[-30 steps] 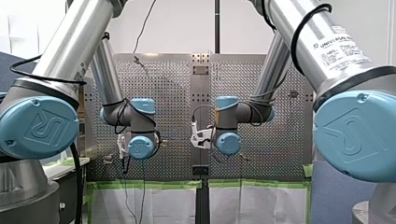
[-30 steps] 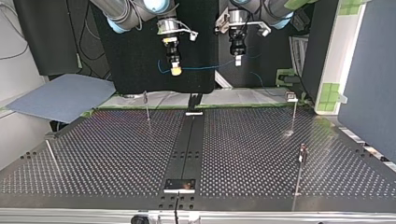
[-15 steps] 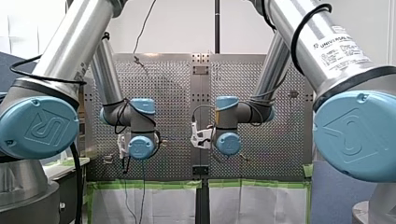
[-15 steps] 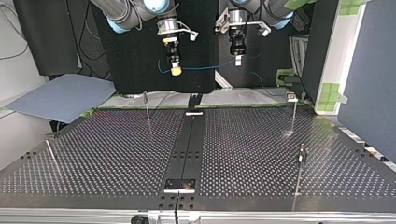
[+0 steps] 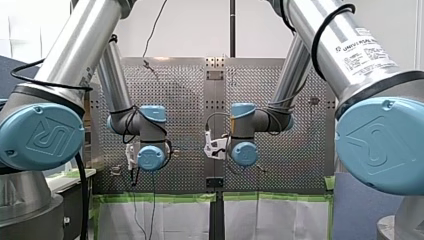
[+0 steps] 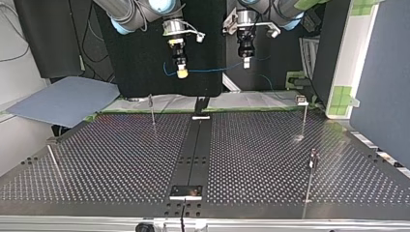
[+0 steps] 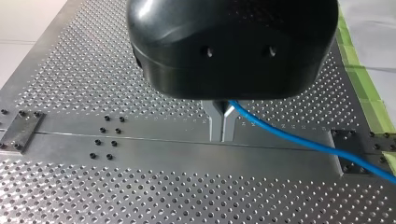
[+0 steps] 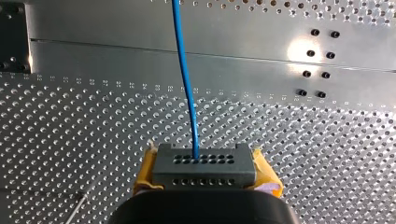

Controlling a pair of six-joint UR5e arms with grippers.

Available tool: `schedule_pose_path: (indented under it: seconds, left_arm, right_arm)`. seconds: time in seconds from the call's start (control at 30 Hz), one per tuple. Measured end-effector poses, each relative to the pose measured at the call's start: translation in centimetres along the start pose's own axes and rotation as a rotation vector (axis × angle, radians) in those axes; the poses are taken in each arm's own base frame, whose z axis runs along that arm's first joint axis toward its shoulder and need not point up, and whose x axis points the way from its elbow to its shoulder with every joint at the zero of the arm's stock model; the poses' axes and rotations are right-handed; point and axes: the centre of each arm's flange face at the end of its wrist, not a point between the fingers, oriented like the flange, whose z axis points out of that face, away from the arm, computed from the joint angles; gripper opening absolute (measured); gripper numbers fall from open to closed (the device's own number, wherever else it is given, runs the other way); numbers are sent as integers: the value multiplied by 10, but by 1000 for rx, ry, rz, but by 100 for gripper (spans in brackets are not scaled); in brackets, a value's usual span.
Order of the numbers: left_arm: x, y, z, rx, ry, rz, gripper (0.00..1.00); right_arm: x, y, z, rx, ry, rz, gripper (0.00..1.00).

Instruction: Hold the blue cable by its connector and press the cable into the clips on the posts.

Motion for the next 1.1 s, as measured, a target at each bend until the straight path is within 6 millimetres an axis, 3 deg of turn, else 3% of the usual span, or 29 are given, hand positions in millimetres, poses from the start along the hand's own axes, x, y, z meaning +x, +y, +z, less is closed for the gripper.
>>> schedule_pose_path:
  seconds: [0.2, 0.43, 0.63, 0.97, 1.1]
  left_arm:
    - [0, 0, 0, 1, 0, -1, 0]
    - [0, 0, 0, 2, 0, -2, 0]
    - [0, 0, 0, 2, 0, -2, 0]
    - [2, 0, -2, 3, 6, 4, 0]
    - [18, 9, -21, 9, 73, 53, 0]
  right_arm:
    - [-3, -1, -3, 1, -11, -5, 0]
    - [-37, -19, -26, 36, -109, -39, 0]
    - [-59, -21, -33, 44, -153, -53, 0]
    - [-62, -21, -34, 45, -159, -55, 0]
    - [-62, -21, -34, 45, -159, -55, 0]
